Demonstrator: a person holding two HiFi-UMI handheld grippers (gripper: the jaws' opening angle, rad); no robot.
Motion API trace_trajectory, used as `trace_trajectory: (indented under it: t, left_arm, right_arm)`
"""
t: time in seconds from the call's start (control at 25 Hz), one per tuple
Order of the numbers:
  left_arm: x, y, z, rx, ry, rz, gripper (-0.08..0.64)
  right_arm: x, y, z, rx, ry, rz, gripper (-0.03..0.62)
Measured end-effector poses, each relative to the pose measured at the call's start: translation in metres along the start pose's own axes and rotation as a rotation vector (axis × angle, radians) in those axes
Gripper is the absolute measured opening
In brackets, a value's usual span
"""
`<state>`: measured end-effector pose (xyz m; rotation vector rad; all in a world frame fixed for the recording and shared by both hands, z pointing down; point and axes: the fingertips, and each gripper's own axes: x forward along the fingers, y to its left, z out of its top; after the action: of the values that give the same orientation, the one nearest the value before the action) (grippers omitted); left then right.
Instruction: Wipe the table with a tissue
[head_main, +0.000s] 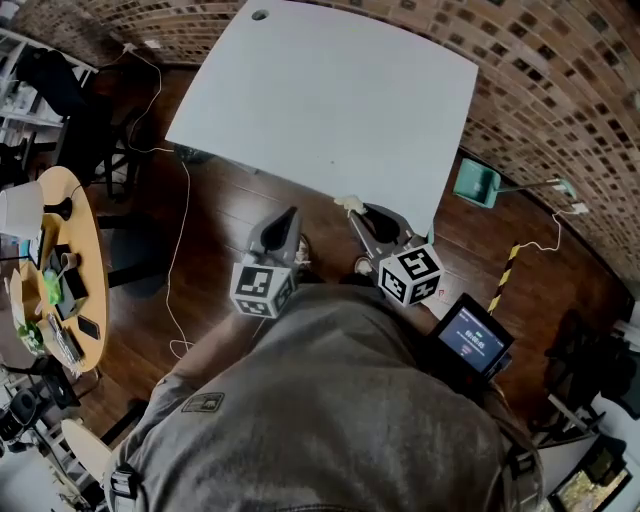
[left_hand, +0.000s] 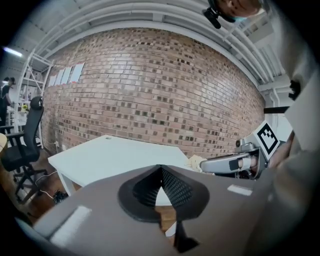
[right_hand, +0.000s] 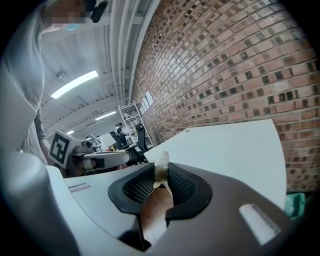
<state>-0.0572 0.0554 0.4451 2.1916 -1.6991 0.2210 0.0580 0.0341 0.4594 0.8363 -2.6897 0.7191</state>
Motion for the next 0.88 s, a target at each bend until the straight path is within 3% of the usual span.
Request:
trace_trajectory:
  t: [0.48, 0.88]
  left_arm:
    - [0.017, 0.068, 0.001, 0.003, 0.048, -0.183, 0.002]
    - [0.053, 0.078, -0.005, 0.021, 0.119, -0.2, 0.002]
  right_arm:
    - [0.061, 0.014, -0.009, 0.071, 0.008, -0.194, 0.094]
    - [0.071, -0.015, -0.017, 0.081, 0.053, -0.251, 0.093]
